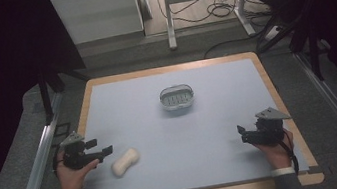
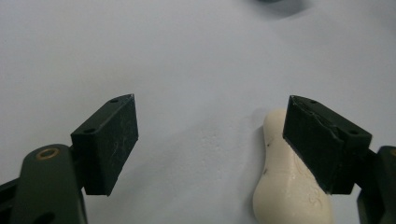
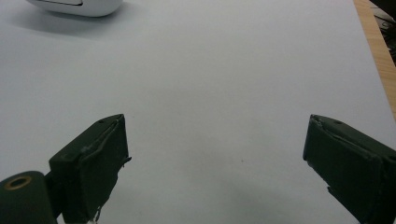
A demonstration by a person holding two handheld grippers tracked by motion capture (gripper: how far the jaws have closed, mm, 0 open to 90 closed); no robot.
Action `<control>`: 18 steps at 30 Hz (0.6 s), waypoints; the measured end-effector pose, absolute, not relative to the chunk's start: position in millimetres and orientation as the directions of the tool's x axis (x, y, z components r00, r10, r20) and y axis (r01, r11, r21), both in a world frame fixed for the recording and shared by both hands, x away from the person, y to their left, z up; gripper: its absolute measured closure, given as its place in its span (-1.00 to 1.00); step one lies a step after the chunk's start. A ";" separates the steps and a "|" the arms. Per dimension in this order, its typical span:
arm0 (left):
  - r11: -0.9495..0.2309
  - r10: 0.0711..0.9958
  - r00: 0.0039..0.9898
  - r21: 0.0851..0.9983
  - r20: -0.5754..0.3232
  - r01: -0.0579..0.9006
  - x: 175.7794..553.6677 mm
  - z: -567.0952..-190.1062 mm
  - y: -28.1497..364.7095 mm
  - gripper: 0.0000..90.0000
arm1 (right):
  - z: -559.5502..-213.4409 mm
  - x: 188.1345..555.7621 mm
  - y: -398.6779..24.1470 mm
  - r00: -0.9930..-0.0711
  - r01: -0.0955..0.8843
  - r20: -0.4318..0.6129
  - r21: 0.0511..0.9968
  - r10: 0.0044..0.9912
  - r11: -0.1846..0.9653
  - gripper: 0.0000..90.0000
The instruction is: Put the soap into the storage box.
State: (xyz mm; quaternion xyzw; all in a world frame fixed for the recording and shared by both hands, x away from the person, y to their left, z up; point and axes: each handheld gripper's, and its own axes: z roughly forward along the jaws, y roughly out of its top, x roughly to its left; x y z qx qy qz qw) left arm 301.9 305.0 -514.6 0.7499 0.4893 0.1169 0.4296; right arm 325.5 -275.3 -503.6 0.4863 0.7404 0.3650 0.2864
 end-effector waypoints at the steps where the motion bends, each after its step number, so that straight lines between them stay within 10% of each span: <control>1: -0.149 0.836 0.491 0.759 -0.245 0.634 302.7 -514.8 305.2 -0.59 | -504.0 325.2 -275.9 -0.365 0.509 -0.069 0.820 0.928 0.261 -0.86; 18: -0.170 0.826 0.507 0.750 -0.246 0.640 302.6 -514.6 297.1 -0.60 | -504.0 319.8 -286.8 -0.348 0.508 -0.058 0.827 0.936 0.240 -0.83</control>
